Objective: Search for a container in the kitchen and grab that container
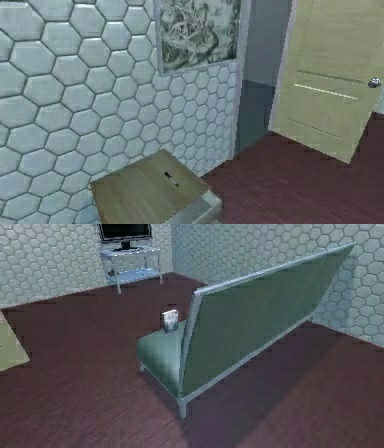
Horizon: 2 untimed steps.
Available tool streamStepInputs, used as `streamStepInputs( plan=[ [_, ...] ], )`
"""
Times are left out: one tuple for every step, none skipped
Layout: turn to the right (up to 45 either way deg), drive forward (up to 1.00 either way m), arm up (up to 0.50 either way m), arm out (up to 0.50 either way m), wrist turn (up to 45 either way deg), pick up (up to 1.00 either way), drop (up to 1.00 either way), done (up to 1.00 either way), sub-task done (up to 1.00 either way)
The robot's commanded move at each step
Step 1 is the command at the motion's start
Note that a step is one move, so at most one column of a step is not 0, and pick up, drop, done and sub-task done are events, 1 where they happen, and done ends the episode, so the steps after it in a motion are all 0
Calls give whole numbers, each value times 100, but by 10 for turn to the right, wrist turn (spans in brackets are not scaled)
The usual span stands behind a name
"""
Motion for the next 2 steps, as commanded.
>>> streamStepInputs(
  plan=[
    [450,0,0,0,0,0,0,0,0],
    [450,0,0,0,0,0,0,0,0]
  ],
)
